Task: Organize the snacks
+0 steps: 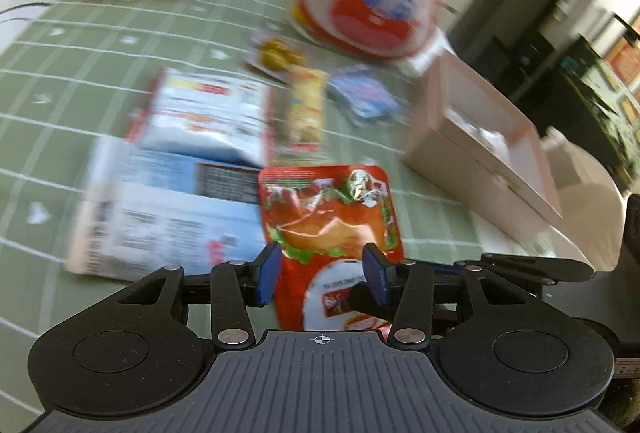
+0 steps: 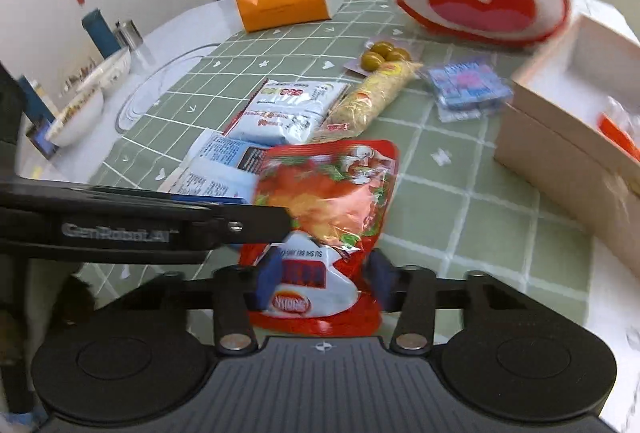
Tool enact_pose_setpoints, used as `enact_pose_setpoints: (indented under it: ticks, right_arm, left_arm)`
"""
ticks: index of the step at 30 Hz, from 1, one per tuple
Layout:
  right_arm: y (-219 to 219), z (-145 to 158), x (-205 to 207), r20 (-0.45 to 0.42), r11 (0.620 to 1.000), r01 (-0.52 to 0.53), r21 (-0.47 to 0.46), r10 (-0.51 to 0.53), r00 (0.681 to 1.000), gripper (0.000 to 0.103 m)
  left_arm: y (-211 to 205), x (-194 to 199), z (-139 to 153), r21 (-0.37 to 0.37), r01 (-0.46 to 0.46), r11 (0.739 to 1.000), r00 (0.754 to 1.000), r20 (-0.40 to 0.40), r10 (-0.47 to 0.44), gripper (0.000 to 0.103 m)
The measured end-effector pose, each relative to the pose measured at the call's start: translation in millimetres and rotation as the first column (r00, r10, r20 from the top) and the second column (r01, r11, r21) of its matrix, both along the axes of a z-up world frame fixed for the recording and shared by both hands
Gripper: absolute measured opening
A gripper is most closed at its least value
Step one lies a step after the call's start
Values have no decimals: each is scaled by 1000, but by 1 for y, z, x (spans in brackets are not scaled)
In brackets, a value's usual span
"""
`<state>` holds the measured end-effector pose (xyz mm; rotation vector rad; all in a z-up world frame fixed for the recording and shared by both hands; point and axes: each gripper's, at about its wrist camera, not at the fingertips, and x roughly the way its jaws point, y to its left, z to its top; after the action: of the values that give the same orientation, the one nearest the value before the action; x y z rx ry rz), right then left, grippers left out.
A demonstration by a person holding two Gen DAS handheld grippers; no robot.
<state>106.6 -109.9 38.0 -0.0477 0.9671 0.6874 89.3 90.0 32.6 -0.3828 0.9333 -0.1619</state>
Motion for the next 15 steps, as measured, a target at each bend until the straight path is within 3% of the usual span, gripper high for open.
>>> enact_pose_setpoints:
  ticks: [3,11,15]
  right_arm:
    - [-31,0,-10,11,997,68,-38,-68,998,23]
    - [-109,-6,-32,41,955,289,-62,-287,957,21]
    - [-115,-9,-36,72,935,349,-56,-345,936,22]
  left_arm:
    - [-19,2,-2,-6,56,998,998,-10,-56,50]
    - [-38,7,3,46,133,990,991,-6,-133,49]
    - [-10,13,20,148,40,988,998,50,-47,49]
